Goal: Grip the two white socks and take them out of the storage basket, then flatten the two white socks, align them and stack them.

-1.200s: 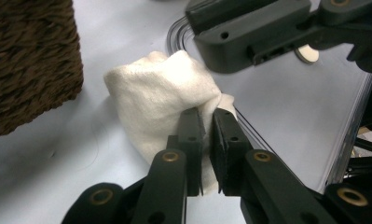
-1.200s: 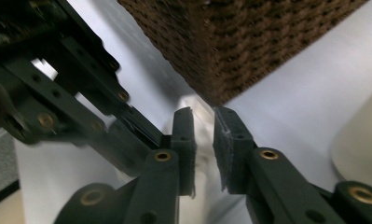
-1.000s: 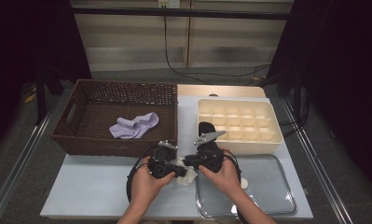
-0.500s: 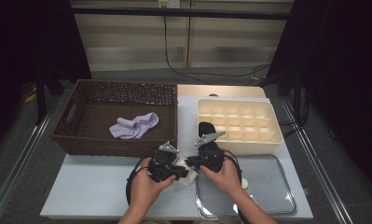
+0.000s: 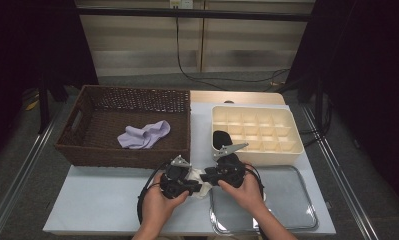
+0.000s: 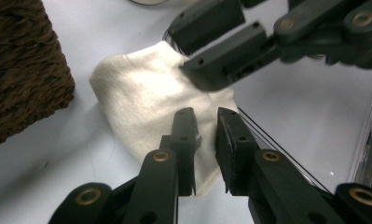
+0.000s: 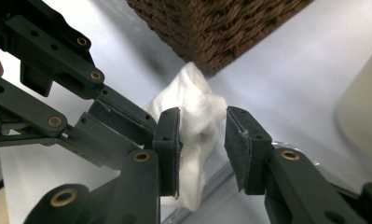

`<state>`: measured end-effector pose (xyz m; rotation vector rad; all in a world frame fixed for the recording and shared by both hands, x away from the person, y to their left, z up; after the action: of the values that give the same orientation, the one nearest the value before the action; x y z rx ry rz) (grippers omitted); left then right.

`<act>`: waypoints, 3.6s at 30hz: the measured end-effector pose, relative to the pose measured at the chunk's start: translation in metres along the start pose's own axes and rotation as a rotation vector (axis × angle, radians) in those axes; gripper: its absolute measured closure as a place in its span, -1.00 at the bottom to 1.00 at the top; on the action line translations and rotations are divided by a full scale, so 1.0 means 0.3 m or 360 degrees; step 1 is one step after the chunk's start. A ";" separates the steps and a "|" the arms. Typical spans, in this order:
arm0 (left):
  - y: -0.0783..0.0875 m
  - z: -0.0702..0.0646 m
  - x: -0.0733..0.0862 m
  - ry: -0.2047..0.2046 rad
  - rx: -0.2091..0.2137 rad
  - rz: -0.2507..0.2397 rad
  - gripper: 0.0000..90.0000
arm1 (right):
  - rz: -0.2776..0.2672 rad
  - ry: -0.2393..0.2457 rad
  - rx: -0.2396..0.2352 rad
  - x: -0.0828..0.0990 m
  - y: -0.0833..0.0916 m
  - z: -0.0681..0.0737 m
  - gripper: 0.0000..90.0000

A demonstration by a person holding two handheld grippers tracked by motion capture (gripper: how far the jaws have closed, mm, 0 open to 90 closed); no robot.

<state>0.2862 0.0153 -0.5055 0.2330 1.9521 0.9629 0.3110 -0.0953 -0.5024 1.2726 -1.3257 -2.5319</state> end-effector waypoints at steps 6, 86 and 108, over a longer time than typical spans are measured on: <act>0.000 0.000 -0.001 0.0013 0.0003 -0.0014 0.72 | -0.0018 -0.0019 -0.0039 -0.012 0.009 0.022 0.37; 0.061 0.150 0.132 -0.0282 -0.0359 -0.0061 -0.29 | 0.0157 -0.0286 -0.0205 -0.043 0.074 -0.034 0.74; 0.056 0.146 0.146 -0.0343 -0.0377 -0.0121 -0.38 | 0.0153 -0.0292 -0.0146 -0.092 0.167 -0.078 0.74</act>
<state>0.2931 0.0723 -0.5340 0.1209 1.6244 1.0631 0.3282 -0.1336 -0.4572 0.9570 -1.2493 -2.6608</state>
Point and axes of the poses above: each handheld gripper's, and its own axes: y roughly backward along the jaws, x roughly out of its underside, z roughly to its left, the point moved 7 cm from there along -y, roughly forward along the jaws, and after that the axes turned 5 degrees about -y, right-handed, at the moved point
